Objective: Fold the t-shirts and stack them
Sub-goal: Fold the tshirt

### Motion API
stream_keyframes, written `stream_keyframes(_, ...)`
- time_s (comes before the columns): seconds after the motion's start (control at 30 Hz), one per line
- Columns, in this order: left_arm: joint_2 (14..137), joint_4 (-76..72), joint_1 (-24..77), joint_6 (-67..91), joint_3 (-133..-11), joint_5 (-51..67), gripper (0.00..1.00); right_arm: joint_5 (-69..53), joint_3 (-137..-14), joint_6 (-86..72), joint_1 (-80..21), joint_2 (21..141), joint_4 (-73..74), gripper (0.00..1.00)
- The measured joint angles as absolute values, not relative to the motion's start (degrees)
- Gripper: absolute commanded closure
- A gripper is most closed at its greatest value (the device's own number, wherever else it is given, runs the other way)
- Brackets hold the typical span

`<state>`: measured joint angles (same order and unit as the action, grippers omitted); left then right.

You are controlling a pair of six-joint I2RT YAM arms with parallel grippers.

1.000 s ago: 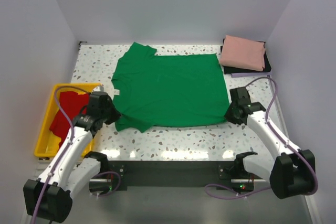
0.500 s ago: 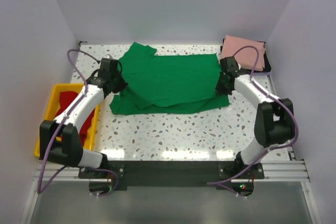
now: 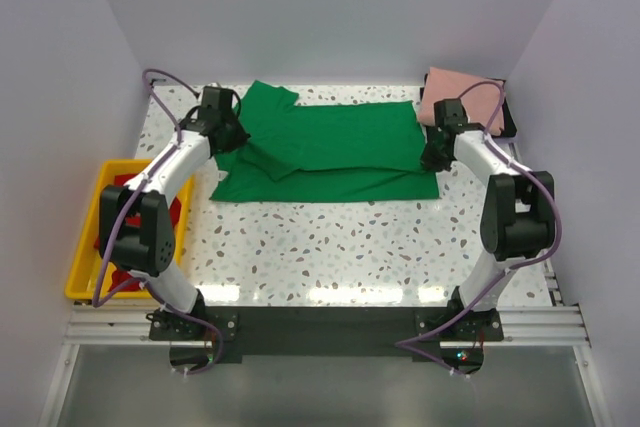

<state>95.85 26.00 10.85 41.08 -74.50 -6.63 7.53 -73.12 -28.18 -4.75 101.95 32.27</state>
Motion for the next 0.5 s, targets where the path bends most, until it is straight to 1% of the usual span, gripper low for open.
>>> stream_keyframes(0.2,97.4,25.8,9.9,41.1,-76.4,-6.6,1.00,6.3,-74.7,-28.0,-4.6,103.0,31.2,1.00)
stream_keyframes(0.4,98.8,25.7,8.5,41.1,-76.8,-6.6,1.00,5.1,-77.5,-27.8,-4.4,106.8,30.5,1.00)
stream_keyframes(0.47,99.5,25.7,8.1,41.2,-77.1,-6.6,1.00,4.9,-78.5,-27.7,-4.4,108.5,30.4,0.98)
stream_keyframes(0.5,100.0,25.7,7.9,41.2,-77.3,-6.6,1.00,4.8,-78.9,-27.7,-4.4,109.1,30.4,0.91)
